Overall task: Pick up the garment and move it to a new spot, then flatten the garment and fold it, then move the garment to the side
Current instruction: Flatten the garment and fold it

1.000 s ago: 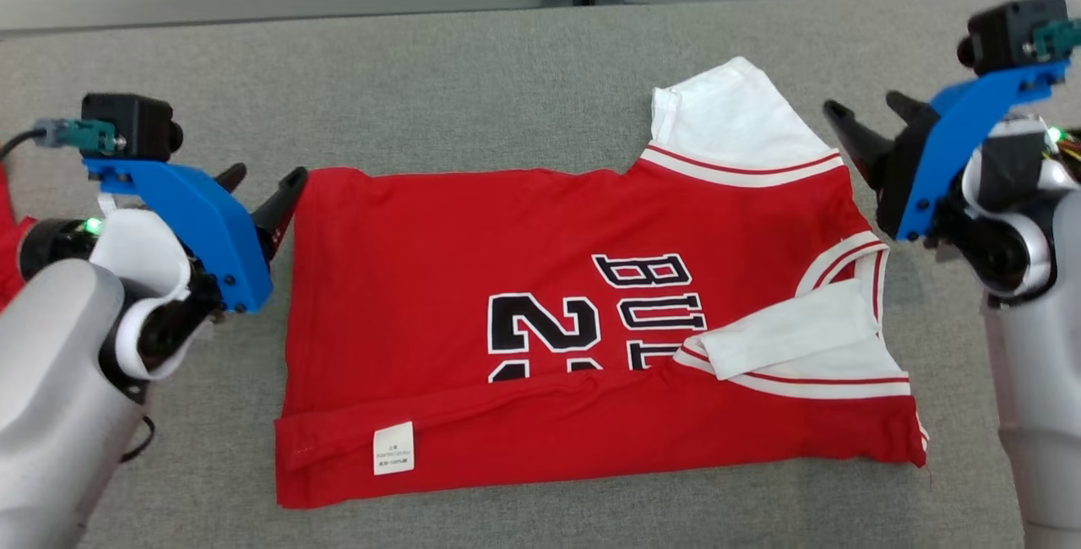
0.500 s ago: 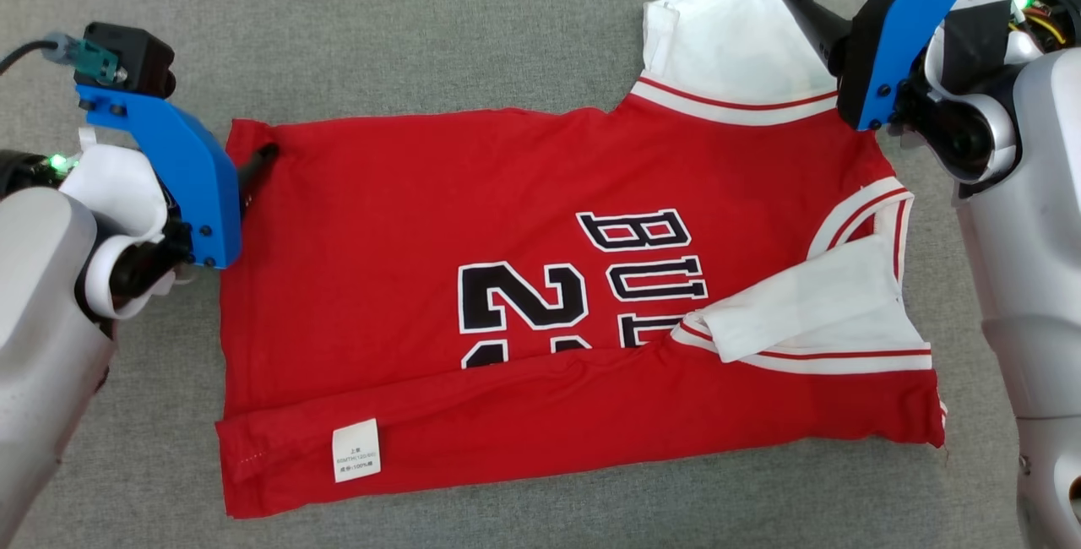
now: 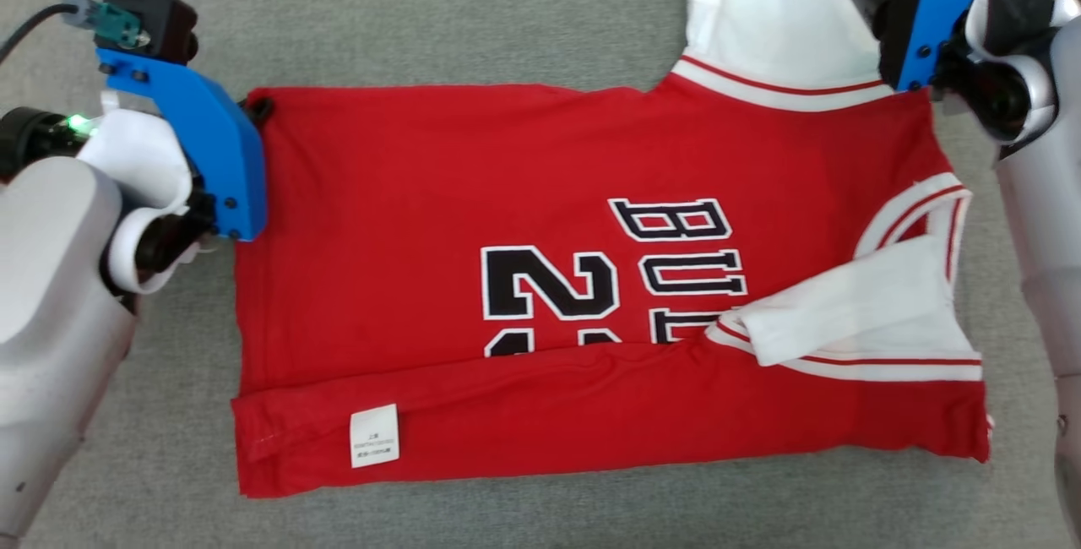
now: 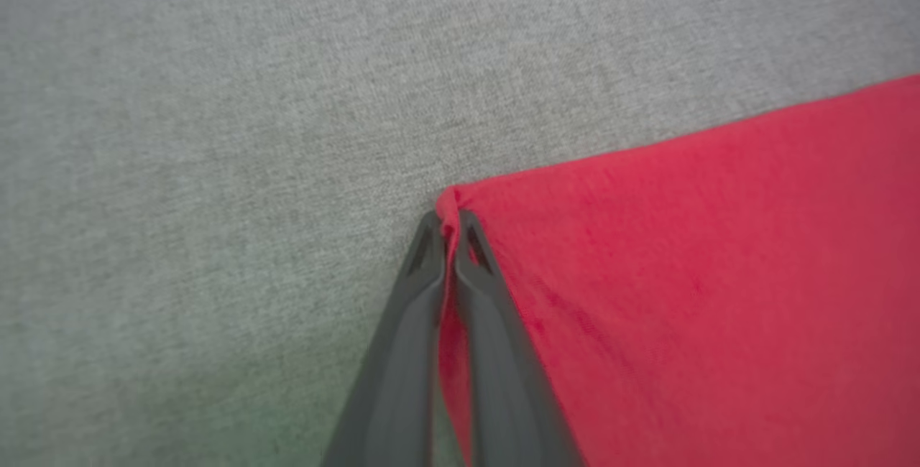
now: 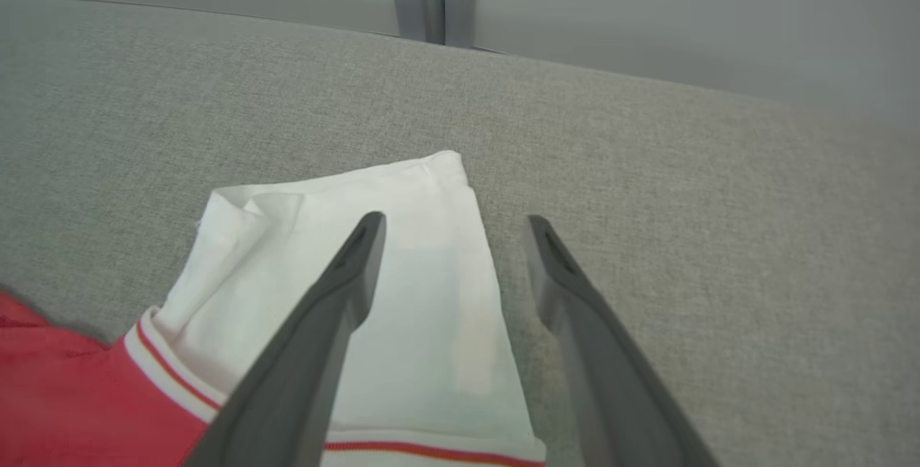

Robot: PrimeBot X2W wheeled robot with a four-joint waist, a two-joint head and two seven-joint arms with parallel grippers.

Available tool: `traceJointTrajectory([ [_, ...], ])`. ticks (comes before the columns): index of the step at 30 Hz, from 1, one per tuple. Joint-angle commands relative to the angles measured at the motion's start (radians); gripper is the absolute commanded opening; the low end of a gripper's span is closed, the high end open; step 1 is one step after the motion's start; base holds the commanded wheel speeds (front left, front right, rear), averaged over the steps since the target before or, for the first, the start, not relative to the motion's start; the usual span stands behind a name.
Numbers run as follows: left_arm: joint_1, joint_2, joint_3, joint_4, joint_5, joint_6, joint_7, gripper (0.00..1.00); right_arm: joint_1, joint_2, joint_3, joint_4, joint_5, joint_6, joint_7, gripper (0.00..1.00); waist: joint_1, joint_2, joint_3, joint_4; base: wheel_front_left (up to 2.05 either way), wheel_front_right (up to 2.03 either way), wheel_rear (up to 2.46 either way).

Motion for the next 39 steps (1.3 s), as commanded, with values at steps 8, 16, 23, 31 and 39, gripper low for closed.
traceJointTrajectory([
  [8, 0.023, -0.076, -0.058, -0.03, 0.032, -0.025, -0.048, 0.0, -0.094, -0.037, -0.07, 0.127, -0.123, 0.0, 0.02, 1.0, 0.0001, 0.0, 0.067, 0.103, 0.0, 0.0, 0.0],
  [16, 0.013, -0.123, -0.074, -0.014, 0.029, -0.037, -0.071, 0.0, -0.099, -0.032, -0.092, 0.192, -0.198, 0.0, 0.056, 0.47, 0.0001, 0.0, 0.1, 0.15, 0.0, 0.0, 0.0],
  [23, 0.003, -0.117, -0.045, 0.005, 0.067, 0.001, -0.176, 0.0, -0.105, -0.031, -0.103, 0.153, -0.213, 0.0, -0.031, 0.0, 0.0001, 0.0, 0.08, 0.131, 0.0, 0.0, 0.0],
  [31, 0.03, -0.113, -0.004, 0.032, 0.082, 0.023, -0.341, 0.0, -0.032, -0.056, -0.051, 0.091, -0.139, 0.0, -0.179, 0.0, 0.0001, 0.0, -0.003, 0.093, 0.0, 0.0, 0.0],
  [39, 0.141, -0.123, -0.013, 0.028, 0.09, 0.026, -0.473, 0.0, 0.134, -0.093, -0.01, -0.015, 0.041, 0.0, -0.227, 0.0, 0.0001, 0.0, -0.103, 0.075, 0.0, 0.0, 0.0],
])
